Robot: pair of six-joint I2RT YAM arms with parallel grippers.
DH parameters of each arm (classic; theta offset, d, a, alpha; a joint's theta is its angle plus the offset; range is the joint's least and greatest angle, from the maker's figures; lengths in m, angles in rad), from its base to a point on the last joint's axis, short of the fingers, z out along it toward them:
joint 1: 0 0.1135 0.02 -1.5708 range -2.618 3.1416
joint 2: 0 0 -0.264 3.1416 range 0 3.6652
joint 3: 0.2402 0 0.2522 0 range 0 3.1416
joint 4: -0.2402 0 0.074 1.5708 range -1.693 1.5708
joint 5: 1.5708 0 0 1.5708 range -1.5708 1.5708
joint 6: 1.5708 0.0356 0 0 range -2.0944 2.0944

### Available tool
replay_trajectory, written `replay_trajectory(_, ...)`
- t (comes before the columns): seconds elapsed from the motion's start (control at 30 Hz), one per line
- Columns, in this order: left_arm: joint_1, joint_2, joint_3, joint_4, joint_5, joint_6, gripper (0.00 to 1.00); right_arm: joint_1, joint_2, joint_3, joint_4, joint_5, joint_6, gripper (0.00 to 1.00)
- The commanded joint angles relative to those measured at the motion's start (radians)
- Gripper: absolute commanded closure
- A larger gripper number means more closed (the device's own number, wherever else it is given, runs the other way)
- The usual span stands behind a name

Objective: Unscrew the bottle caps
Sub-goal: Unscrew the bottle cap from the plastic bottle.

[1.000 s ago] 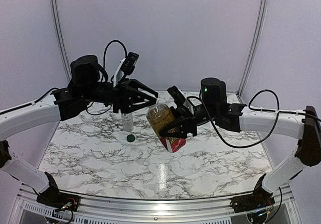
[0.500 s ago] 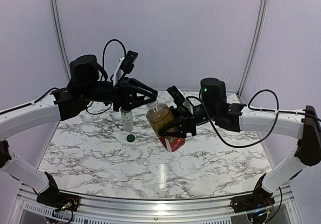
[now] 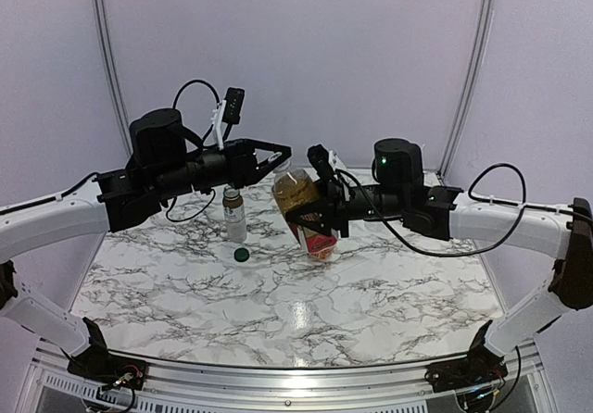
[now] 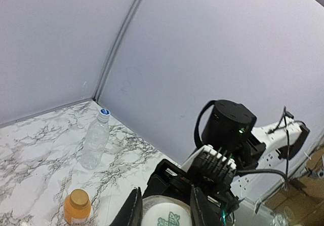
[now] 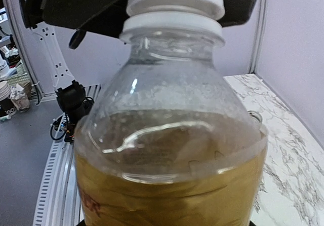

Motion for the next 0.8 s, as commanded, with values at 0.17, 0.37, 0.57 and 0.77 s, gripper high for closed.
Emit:
replay_trajectory(0.17, -0.052, 0.001, 0.002, 0.006, -0.206, -0.184, 0.82, 0.017, -0.018, 0.002, -0.003, 0.24, -0.01, 0.58)
replay_trajectory(0.37, -0.05, -0.004, 0.0, 0.008, -0.183, -0.163, 0.66, 0.017, -0.024, -0.015, 0.008, 0.181, -0.016, 0.58)
replay_trajectory(0.57, -0.05, -0.011, 0.006, 0.008, -0.141, -0.118, 0.47, 0.014, -0.03, -0.026, 0.029, 0.115, -0.013, 0.58)
replay_trajectory(0.77, -0.041, -0.023, 0.007, 0.008, -0.115, -0.087, 0.36, 0.009, -0.037, -0.037, 0.047, 0.066, -0.003, 0.58)
